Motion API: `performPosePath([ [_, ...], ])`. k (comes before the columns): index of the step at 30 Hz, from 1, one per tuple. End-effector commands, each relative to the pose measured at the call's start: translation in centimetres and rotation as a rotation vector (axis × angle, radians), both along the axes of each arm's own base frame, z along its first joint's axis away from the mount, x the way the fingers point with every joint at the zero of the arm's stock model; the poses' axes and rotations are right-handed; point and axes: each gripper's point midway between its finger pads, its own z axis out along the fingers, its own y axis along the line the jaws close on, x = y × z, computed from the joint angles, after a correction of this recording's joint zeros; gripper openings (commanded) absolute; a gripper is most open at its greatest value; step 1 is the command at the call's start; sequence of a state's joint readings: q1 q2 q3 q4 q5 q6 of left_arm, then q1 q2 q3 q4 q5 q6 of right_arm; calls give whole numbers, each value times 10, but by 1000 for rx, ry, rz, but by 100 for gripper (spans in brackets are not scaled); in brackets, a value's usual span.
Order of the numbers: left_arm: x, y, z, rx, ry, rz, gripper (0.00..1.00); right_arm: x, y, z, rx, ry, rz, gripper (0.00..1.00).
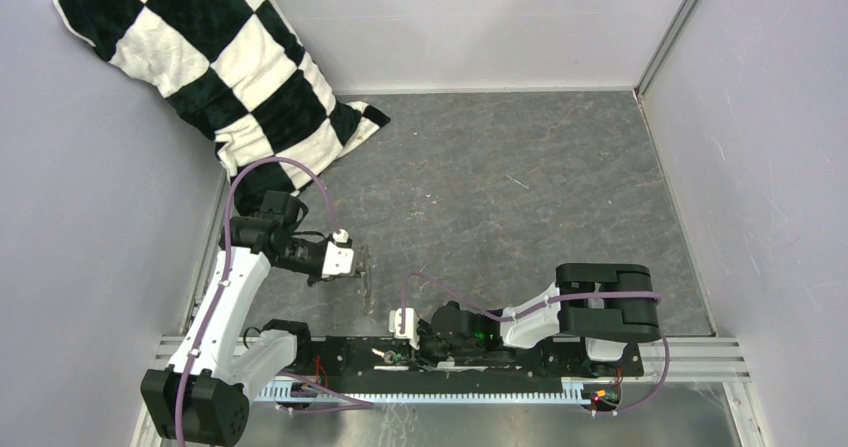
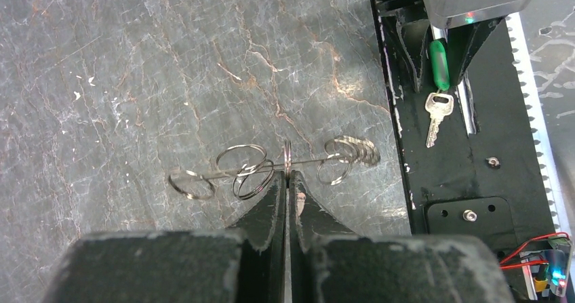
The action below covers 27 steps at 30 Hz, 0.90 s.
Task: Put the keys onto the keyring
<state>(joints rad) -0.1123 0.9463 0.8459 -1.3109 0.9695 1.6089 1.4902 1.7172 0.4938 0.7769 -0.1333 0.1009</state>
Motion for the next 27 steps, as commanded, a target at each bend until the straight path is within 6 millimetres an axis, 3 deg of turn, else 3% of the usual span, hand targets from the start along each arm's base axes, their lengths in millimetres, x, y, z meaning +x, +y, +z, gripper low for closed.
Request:
performPosePath([
  [1, -3, -2, 6, -19, -34, -28, 2, -1, 13, 5, 14, 0, 6, 41],
  [10, -10, 2, 3, 9, -50, -55, 2, -2, 16, 5, 16, 5, 24, 37],
  [14, -10, 2, 4, 3, -52, -57, 2, -2, 14, 6, 22, 7, 24, 28],
  [20, -12, 1, 5, -1, -51, -57, 2, -3, 14, 8, 21, 22, 39, 0],
  [23, -15, 1, 5, -4, -50, -72, 2, 2, 13, 12, 21, -8, 43, 0],
  [27, -18, -2, 5, -26, -38, -87, 2, 18, 7, 35, 35, -140, 68, 0],
])
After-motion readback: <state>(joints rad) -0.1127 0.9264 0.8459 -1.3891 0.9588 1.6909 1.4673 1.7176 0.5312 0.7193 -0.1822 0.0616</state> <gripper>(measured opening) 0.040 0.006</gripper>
